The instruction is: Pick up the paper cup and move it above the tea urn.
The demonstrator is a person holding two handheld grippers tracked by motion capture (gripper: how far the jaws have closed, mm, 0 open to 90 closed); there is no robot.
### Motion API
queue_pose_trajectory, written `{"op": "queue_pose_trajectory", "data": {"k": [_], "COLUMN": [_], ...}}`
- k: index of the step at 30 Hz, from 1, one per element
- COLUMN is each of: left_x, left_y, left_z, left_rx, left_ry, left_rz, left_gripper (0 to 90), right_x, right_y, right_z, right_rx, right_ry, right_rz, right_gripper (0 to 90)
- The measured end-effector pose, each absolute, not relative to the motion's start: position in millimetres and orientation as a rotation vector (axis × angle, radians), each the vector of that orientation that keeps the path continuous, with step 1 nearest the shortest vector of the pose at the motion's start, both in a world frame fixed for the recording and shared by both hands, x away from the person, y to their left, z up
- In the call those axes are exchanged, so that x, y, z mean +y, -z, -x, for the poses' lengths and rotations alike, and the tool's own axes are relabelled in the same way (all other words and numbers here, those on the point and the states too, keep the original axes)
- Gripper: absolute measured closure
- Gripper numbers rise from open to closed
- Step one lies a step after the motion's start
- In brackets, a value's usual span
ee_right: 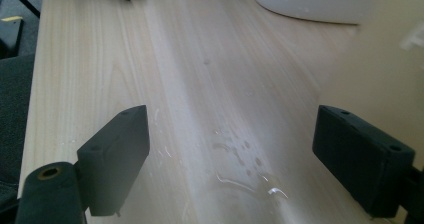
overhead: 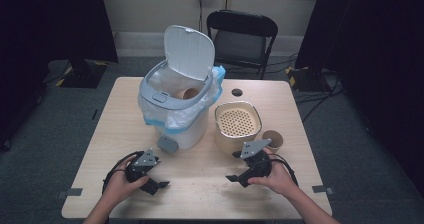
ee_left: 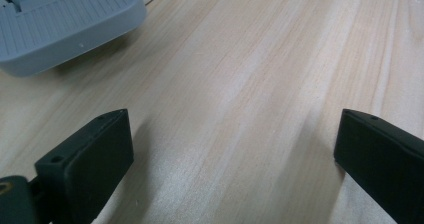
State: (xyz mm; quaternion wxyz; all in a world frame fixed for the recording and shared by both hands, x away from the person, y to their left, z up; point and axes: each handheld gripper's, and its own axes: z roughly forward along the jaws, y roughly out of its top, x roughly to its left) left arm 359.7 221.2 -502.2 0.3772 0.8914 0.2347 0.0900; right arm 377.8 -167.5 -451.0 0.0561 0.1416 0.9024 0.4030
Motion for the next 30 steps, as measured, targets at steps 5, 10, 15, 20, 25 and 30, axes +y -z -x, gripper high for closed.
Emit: {"op": "queue_pose_trajectory", "data": {"k": [5,10,15,20,25,30], "left_x": [222,222,222,222,222,222], "left_y": [503,503,503,503,503,503], "left_z": [-359,-359,-359,-359,-359,-359], "left_rx": [0.593,0.593,0.592,0.593,0.592,0.591], "left_ry": [-0.231,-0.23,-0.232,-0.232,-0.232,-0.232], "left_rz": [-2.278,-2.275,-2.277,-2.277,-2.277,-2.278], "left_gripper": [0.0,0.0,0.0,0.0,0.0,0.0], "right_x": [-185,-198,-217,-228,-233,-236], "right_y": [454,456,456,456,455,454], "right_z": [-381,-382,-383,-382,-378,-372], "right_rx": [2.728,2.719,2.699,2.687,2.691,2.713], "right_ry": [-1.188,-1.163,-1.188,-1.17,-1.17,-1.153], "right_rz": [-0.481,-0.522,-0.584,-0.6,-0.594,-0.575], "right_gripper": [14.7,14.6,14.1,14.2,14.9,15.9]}}
